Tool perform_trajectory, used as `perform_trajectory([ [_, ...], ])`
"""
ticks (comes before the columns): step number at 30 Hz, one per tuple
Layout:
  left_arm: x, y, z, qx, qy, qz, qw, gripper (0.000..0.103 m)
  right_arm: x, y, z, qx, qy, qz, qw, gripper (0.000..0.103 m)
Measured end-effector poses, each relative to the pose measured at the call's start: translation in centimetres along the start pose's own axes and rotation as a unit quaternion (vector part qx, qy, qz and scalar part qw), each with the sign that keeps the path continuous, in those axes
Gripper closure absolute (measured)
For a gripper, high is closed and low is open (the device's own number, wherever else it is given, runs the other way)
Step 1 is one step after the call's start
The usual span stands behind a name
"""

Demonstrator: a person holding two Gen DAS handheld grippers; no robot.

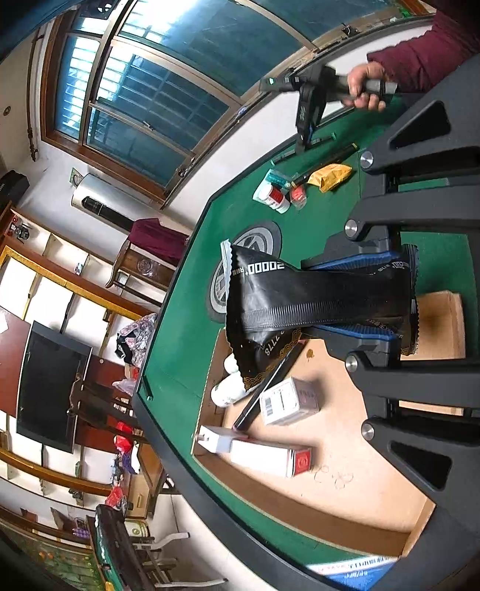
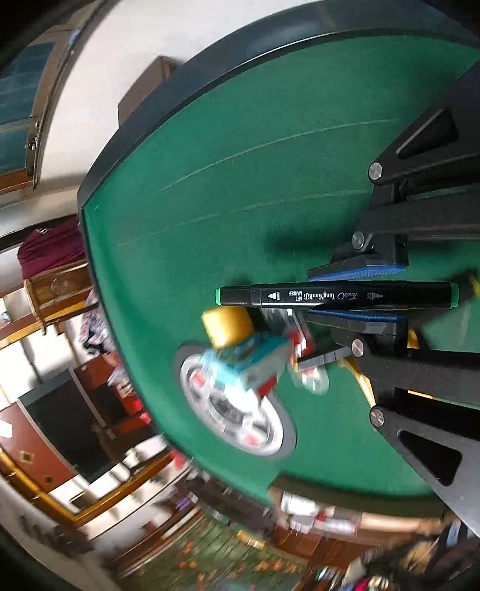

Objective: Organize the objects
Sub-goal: 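Carry the bag and marker into the tray and open both grippers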

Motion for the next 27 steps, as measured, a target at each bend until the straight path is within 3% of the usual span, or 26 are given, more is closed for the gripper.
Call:
perform_trajectory([
  [3, -0.6, -1.0, 0.2, 0.007, 0.000, 0.014, 0.9999, 0.078, -1.6, -1.4, -0.1, 0.003, -0.002, 0.037, 0.999, 0.087],
  [8, -3.3, -2.9, 1.2, -0.001, -0.005, 0.064, 0.9980, 0.078, -8.2, -2.8, -0.7, -0.008, -0.035, 0.117, 0.992, 0.087],
  [15, -7.2, -2.1, 2.0, -0.045, -0.003, 0.132, 0.9902, 0.078, -21.2, 0.5, -3.5, -0.087, -0.099, 0.227, 0.965, 0.086],
  [20, -9.7, 0.5, 1.8, -0.093, -0.005, 0.156, 0.9833, 0.078, -28.3, 4.8, -6.1, -0.141, -0.131, 0.240, 0.951, 0.086],
  [27, -10.3, 3.2, 1.1, -0.133, 0.010, 0.175, 0.9755, 0.076, -33.5, 9.3, -8.2, -0.160, -0.164, 0.167, 0.959, 0.086],
])
Point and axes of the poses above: each gripper's, at about its wrist camera, not at the fingertips, and y roughly the way its jaws point, x to its right, z to its top, the point moved 1 cm from there along y, roughly the way its jaws point, and after that the axes turned 3 degrees about -z, right-handed, at the moved point
